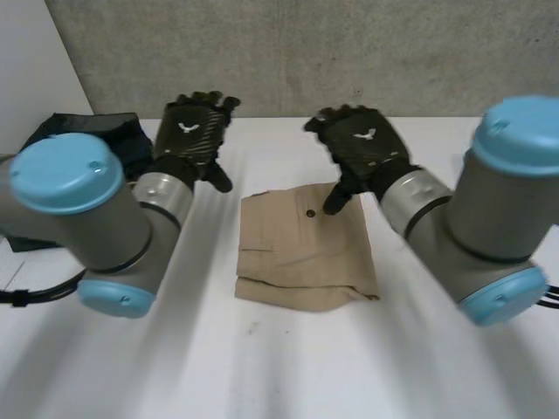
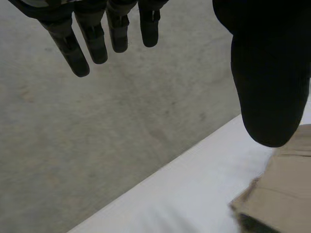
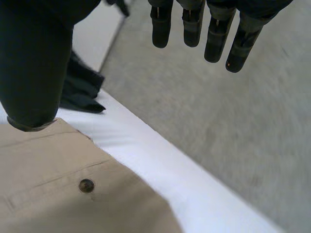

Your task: Fold the laundry.

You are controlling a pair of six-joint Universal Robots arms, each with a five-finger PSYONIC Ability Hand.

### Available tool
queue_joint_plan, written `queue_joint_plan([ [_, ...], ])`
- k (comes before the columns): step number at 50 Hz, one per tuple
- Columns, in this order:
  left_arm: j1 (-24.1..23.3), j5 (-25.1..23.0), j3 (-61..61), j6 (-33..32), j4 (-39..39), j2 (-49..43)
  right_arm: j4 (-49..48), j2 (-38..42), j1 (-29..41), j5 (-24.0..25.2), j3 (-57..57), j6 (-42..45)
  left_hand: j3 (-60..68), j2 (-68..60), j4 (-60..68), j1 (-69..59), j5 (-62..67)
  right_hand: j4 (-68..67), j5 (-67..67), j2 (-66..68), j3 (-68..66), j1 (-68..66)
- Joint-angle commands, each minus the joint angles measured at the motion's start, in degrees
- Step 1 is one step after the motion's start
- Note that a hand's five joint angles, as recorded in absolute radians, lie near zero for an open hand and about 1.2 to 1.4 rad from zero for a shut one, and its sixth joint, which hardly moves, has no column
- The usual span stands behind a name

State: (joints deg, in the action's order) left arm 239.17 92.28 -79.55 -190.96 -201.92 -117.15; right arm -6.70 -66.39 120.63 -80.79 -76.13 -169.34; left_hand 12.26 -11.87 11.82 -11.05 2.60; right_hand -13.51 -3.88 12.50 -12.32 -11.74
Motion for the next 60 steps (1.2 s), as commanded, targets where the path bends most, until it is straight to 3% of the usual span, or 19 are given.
queue_joint_plan([
  [1,-4.5,-3.5,12.38,0.51,10.21,-12.03,11.18,5.91,-4.0,-0.42,5.11,-5.65,-0.37,-0.02,0.08,-0.85,-0.71,3.51,3.88,-2.5,2.32,1.74],
  [10,-5.03,-3.68,18.73,-0.72,20.86,-21.54,17.59,18.57,-4.53,0.02,15.39,-4.69,0.31,-0.7,0.75,-1.52,-0.03,3.51,3.88,-2.5,2.32,1.74],
  [18,-4.06,-3.59,18.99,-5.64,25.17,-22.78,22.08,25.43,-4.35,-2.0,20.58,6.81,0.14,-0.53,0.58,-1.36,-0.2,2.42,2.79,-1.42,1.24,0.66],
  [24,-3.45,-3.94,19.08,-6.97,26.14,-18.21,21.03,21.93,-4.09,-7.01,19.36,9.9,-0.7,0.31,-0.26,-0.52,-1.04,-2.13,-1.76,3.13,-3.31,-3.89],
  [32,-3.8,-5.0,18.99,-5.83,26.4,-7.41,5.06,6.22,-3.56,-9.37,3.58,9.82,-1.88,1.49,-1.44,0.66,-2.22,3.51,3.88,-2.5,2.32,1.74],
  [40,-2.05,-18.25,17.06,1.55,35.34,2.09,-5.77,-5.32,-0.75,-11.67,-14.99,9.55,-1.38,0.98,-0.93,0.16,-1.71,3.51,3.88,-2.5,2.32,1.74],
  [44,0.94,-24.49,16.1,4.1,39.57,3.68,-8.5,-5.59,1.97,-11.93,-21.42,9.29,-1.21,0.82,-0.77,-0.01,-1.55,3.51,3.88,-2.5,2.32,1.74],
  [47,1.65,-26.44,15.57,4.72,39.94,4.29,-10.52,-5.07,3.29,-11.93,-24.66,9.03,-1.04,0.65,-0.6,-0.18,-1.38,3.51,3.88,-2.5,2.32,1.74],
  [60,1.47,-26.71,15.13,4.81,39.85,5.0,-20.46,7.58,4.79,-11.76,-23.8,8.94,-1.21,0.81,-0.76,-0.01,-1.54,3.51,3.88,-2.5,2.32,1.74],
])
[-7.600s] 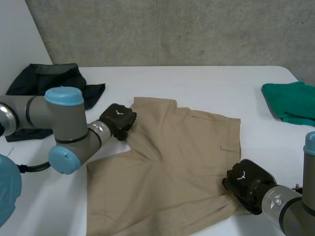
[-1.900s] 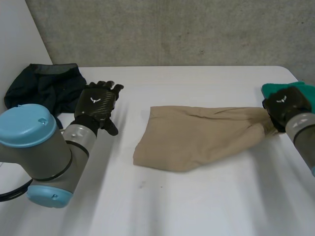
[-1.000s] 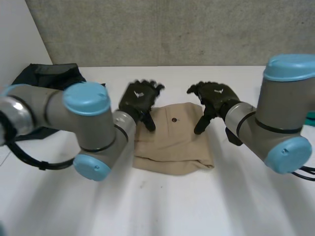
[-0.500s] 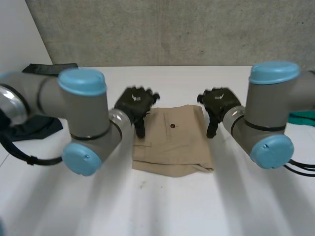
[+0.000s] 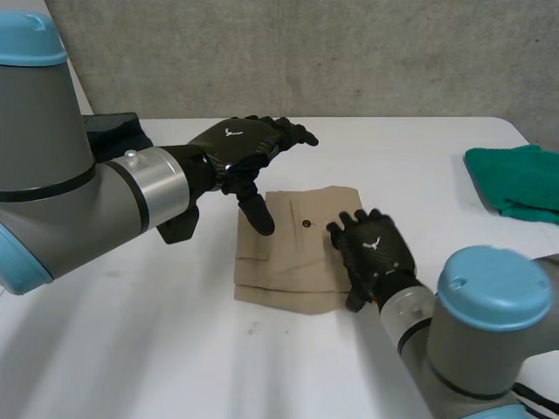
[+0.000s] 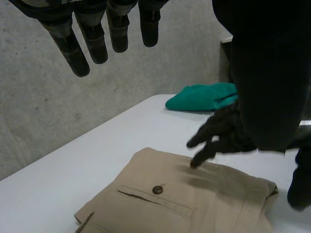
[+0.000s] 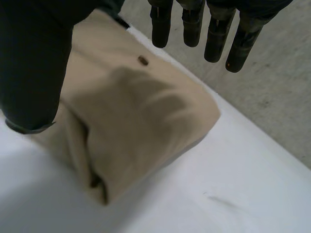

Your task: Fold the laundry.

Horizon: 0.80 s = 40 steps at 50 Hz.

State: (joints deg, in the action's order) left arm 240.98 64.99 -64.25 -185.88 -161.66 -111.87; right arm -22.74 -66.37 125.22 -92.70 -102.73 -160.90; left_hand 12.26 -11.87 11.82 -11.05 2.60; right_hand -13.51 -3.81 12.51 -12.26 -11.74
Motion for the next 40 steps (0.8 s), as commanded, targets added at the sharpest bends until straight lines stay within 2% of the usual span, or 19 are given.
queue_joint_plan([
  [1,-0.42,0.57,-0.26,-0.27,-0.41,-0.28,-4.42,8.27,0.29,0.24,3.4,0.5,-1.2,0.81,-0.76,-0.01,-1.54,3.51,3.81,-2.51,2.26,1.74],
  [8,-0.33,0.57,-0.35,-0.18,-0.41,-0.46,-5.12,12.4,0.29,0.15,7.18,1.2,-1.2,0.81,-0.76,-0.01,-1.54,2.6,2.9,-1.6,1.35,0.83],
  [14,-0.33,0.57,-0.61,-0.18,-0.41,-0.37,-6.88,13.81,0.29,0.33,9.82,2.35,-1.04,0.65,-0.6,-0.18,-1.37,-11.52,-11.22,12.52,-12.77,-13.29],
  [24,-0.33,0.57,-1.32,-0.1,-0.77,-0.2,-6.88,17.24,0.2,1.03,16.41,2.79,-1.04,0.65,-0.6,-0.18,-1.37,-21.96,-21.66,22.96,-23.2,-23.73],
  [28,-0.33,0.57,-1.49,-0.1,-0.85,-0.2,-6.62,19.26,0.2,1.12,19.84,2.88,-1.04,0.65,-0.6,-0.18,-1.37,-34.06,-33.76,35.06,-35.31,-35.83],
  [33,-0.51,0.57,-1.58,-0.01,-0.77,-0.2,-6.62,20.05,0.11,1.73,23.88,2.7,-1.37,0.98,-0.93,0.16,-1.71,-66.4,-66.1,67.4,-67.65,-68.17],
  [40,-1.39,0.22,-1.58,0.26,-0.77,-0.02,-6.53,20.76,-4.36,8.23,26.0,2.79,-1.71,1.32,-1.27,0.5,-2.04,-66.49,-66.19,67.49,-67.74,-68.26],
])
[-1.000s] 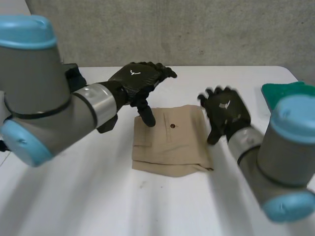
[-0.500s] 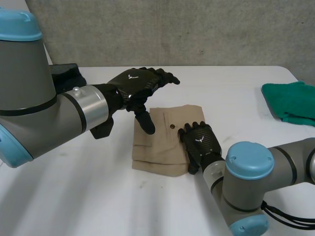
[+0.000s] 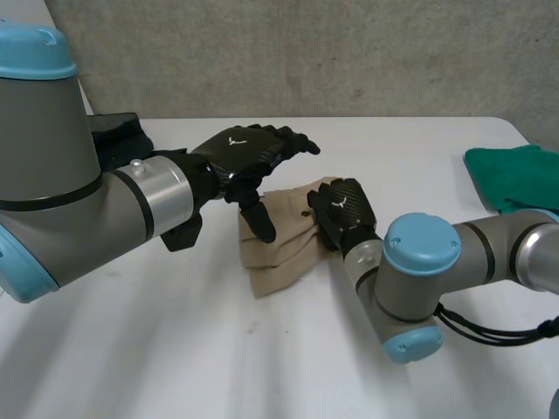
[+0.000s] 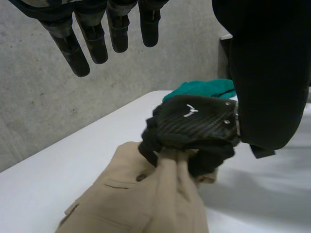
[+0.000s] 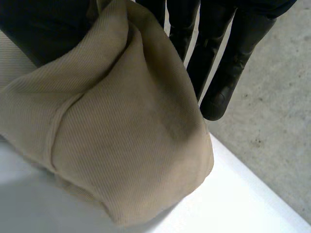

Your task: Fold the laundry.

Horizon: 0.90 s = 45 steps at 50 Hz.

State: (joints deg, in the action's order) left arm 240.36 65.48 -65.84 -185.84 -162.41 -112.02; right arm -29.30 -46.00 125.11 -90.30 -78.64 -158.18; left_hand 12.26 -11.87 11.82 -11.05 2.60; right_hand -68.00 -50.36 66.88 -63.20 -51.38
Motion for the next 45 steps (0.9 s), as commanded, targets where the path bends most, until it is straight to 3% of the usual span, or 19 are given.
queue_joint_plan([
  [1,-0.77,-0.36,0.01,0.21,-0.01,0.13,0.12,-0.05,-6.61,7.23,1.57,0.06,-1.71,1.32,-1.27,0.5,-2.04,-12.0,-19.64,13.12,-16.8,-28.62],
  [8,-0.33,1.49,0.18,0.3,-0.62,0.39,4.76,-2.86,-17.86,12.33,0.42,3.74,-1.71,1.32,-1.27,0.5,-2.04,-12.0,-19.64,13.12,-16.8,-28.62],
  [18,-0.77,2.37,-0.7,0.3,-1.41,0.92,5.57,-4.01,-27.81,22.27,2.35,6.48,-2.04,1.66,-1.61,0.83,-2.38,-12.0,-19.64,13.12,-16.8,-28.62],
  [22,-1.04,2.37,-0.87,0.3,-1.94,0.92,4.78,-3.39,-29.57,22.36,10.16,3.41,-2.04,1.66,-1.61,0.83,-2.38,-12.0,-19.64,13.12,-16.8,-28.62],
  [31,-1.12,2.46,-0.96,0.3,-1.94,0.39,1.96,2.57,-33.43,19.46,34.83,-14.25,-2.04,1.66,-1.61,0.83,-2.38,-12.0,-19.64,13.12,-16.8,-28.62],
  [36,-1.12,2.46,-0.96,0.3,-2.03,0.22,6.0,7.23,-36.69,20.07,45.14,-14.61,-1.88,1.49,-1.44,0.66,-2.21,-12.0,-19.64,13.12,-16.8,-28.62],
  [38,-1.12,2.54,-0.96,0.3,-2.03,0.22,7.76,9.17,-37.83,21.04,47.43,-14.61,-1.88,1.49,-1.44,0.66,-2.21,-12.0,-19.64,13.12,-16.8,-28.62],
  [45,-1.12,2.46,-2.01,0.39,-2.56,0.22,12.51,16.82,-45.03,32.37,50.96,-14.53,-2.04,1.65,-1.6,0.83,-2.38,-12.0,-19.64,13.12,-16.8,-28.62],
])
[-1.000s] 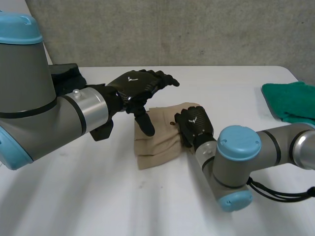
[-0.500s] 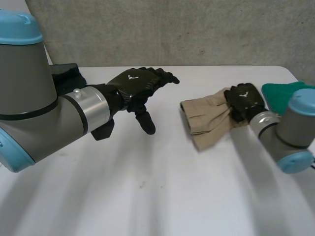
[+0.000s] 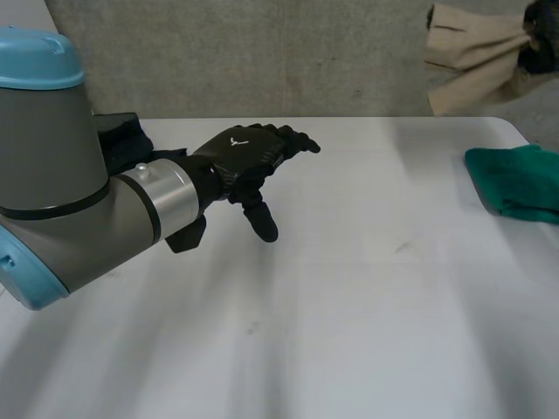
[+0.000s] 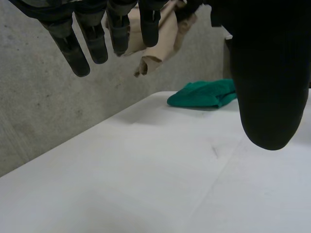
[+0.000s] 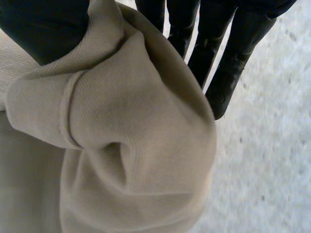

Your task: Fold the laundry.

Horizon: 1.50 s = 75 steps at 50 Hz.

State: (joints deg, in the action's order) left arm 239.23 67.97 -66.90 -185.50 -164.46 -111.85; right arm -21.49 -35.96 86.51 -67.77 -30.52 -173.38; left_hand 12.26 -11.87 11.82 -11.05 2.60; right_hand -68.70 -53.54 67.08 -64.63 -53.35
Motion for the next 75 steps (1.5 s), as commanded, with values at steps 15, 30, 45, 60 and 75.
queue_joint_plan([
  [15,-0.26,0.06,-2.01,0.05,-2.44,-0.21,7.25,12.32,-21.03,23.81,-4.63,9.99,-1.88,1.49,-1.44,0.66,-2.21,-11.3,-16.46,12.92,-15.37,-26.65],
  [30,-0.43,0.06,-2.01,0.31,-2.71,-0.39,16.91,1.44,-20.77,9.25,-7.98,13.77,-1.88,1.49,-1.44,0.66,-2.21,58.7,53.54,-57.08,54.63,43.35],
  [45,-0.26,0.76,-1.48,0.22,-3.06,1.89,25.97,-20.63,-4.7,-17.4,-12.36,15.53,-1.88,1.49,-1.44,0.66,-2.21,58.7,53.54,-57.08,54.63,43.35],
  [60,5.62,11.57,-3.06,-1.01,-10.88,5.23,8.58,-34.26,25.45,-18.02,-47.95,11.66,-2.26,1.87,-1.82,1.05,-2.6,58.7,53.54,-57.08,54.63,43.35],
  [75,30.67,11.22,-0.44,-22.61,-23.01,-13.03,3.21,-36.37,33.73,-17.14,-68.79,20.18,-2.26,1.87,-1.82,1.05,-2.6,58.7,53.54,-57.08,54.63,43.35],
])
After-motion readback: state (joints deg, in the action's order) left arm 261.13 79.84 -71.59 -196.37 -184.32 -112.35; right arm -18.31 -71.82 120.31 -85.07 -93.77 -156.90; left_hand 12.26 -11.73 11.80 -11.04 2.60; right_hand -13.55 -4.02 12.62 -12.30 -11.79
